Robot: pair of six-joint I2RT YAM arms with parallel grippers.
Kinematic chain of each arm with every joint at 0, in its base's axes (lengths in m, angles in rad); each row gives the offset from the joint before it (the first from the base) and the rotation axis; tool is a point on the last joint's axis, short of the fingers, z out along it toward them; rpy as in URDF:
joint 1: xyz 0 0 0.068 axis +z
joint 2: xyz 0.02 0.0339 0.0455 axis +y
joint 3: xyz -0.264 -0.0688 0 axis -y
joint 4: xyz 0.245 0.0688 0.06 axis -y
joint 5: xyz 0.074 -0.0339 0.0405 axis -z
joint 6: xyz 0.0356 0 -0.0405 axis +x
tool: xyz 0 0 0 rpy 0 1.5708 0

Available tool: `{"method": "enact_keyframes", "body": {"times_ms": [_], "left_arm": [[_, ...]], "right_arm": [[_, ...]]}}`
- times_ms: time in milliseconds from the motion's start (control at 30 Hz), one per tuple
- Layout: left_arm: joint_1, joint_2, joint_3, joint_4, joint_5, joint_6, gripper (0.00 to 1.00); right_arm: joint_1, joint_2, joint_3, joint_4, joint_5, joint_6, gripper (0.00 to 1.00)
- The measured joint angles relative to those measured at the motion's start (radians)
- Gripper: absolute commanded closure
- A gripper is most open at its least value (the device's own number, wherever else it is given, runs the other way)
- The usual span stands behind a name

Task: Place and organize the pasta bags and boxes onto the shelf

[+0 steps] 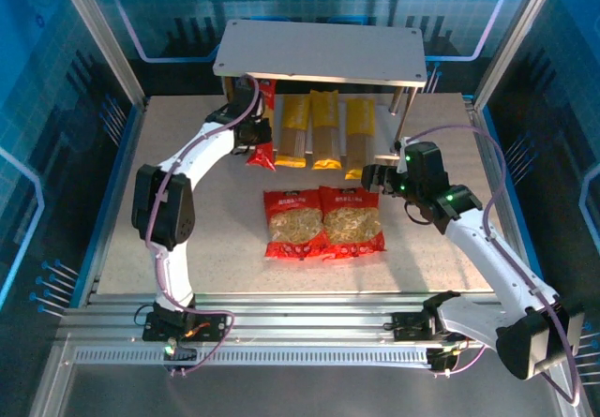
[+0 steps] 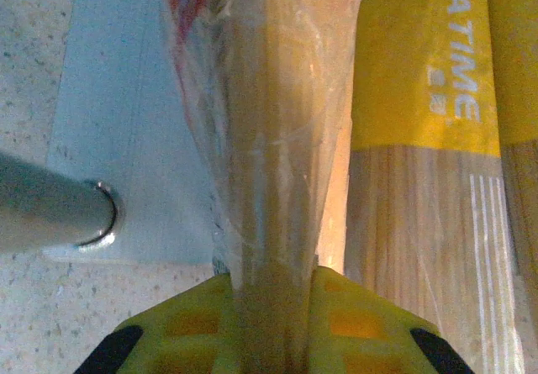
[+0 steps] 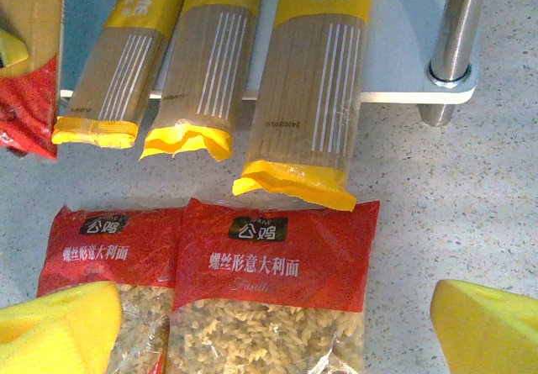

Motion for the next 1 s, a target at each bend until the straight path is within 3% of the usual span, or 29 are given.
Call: {"method": "enact_keyframes", "body": {"times_ms": [233, 433, 567, 633, 667, 867, 1000], "left_arm": [[0.002, 0.077, 0.074, -0.002, -0.030, 0.019, 0.82], [0.004, 0.124, 0.108, 0.005, -0.051, 0.025, 0.74], [0.006, 0.130, 0.116, 0.019, -0.067, 0.031, 0.41], [0.006, 0.130, 0.126, 0.030, -0.068, 0.030, 0.35], [0.004, 0.130, 0.126, 0.038, -0.066, 0.032, 0.27], [0.000, 0.115, 0.100, 0.083, -0.037, 0.028, 0.25], [-0.001, 0.009, -0.042, 0.135, -0.008, 0.021, 0.23]], "right_arm": [[0.002, 0.000, 0.001, -0.001, 0.014, 0.000, 0.05], [0.002, -0.001, 0.001, -0.010, 0.024, -0.001, 0.05], [0.002, -0.010, 0.001, -0.023, 0.026, -0.001, 0.04], [0.002, -0.016, 0.001, -0.027, 0.029, -0.001, 0.04], [0.002, -0.019, 0.001, -0.027, 0.033, -0.001, 0.04], [0.002, -0.021, 0.001, -0.028, 0.046, -0.001, 0.04], [0.001, -0.021, 0.001, -0.027, 0.048, -0.001, 0.03]]}}
